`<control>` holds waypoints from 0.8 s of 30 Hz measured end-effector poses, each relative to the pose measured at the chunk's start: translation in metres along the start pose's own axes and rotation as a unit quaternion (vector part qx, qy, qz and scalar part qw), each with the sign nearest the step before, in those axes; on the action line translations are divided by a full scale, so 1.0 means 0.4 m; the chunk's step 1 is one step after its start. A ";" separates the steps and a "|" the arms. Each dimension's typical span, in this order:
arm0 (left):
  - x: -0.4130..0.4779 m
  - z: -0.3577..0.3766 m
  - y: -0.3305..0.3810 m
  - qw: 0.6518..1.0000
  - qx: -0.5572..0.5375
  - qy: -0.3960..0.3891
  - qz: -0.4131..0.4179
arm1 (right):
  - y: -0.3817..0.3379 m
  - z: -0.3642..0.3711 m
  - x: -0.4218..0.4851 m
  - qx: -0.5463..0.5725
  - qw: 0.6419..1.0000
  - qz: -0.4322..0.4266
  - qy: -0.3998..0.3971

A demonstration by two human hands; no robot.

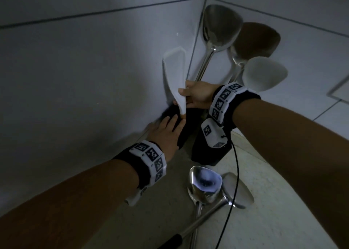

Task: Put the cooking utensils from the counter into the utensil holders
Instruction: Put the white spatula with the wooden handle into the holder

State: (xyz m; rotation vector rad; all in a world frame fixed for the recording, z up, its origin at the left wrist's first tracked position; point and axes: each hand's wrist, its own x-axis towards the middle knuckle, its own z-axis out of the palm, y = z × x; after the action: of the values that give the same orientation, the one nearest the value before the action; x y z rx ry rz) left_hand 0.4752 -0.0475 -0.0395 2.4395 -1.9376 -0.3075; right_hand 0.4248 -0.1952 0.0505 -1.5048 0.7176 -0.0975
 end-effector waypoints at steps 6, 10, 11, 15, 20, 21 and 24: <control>0.000 -0.015 0.003 1.000 0.013 -0.016 -0.001 | 0.025 0.018 0.007 0.057 0.998 -0.036 0.019; -0.002 -0.024 0.003 1.000 0.020 -0.019 -0.006 | 0.025 0.013 0.007 0.100 0.993 -0.046 0.028; -0.002 -0.024 0.004 0.999 0.024 -0.022 -0.006 | 0.028 0.012 0.009 0.092 0.994 -0.042 0.029; -0.003 -0.020 0.003 0.999 0.047 -0.023 -0.008 | 0.036 0.020 0.018 0.025 0.999 -0.031 0.021; 0.009 -0.019 0.006 0.999 0.033 -0.034 0.003 | 0.034 0.002 0.022 0.021 0.996 -0.065 0.049; 0.012 -0.018 0.005 0.999 0.031 -0.034 0.003 | 0.036 0.001 0.023 0.013 0.996 -0.067 0.051; 0.012 -0.014 -0.002 0.999 0.029 -0.036 0.004 | 0.035 0.009 0.023 0.014 0.997 -0.059 0.039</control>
State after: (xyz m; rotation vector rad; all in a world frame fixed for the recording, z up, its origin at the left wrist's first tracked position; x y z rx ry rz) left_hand 0.4781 -0.0526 -0.0349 2.4895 -2.0119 -0.3475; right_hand 0.4285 -0.1951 0.0338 -1.5222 0.6869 -0.2562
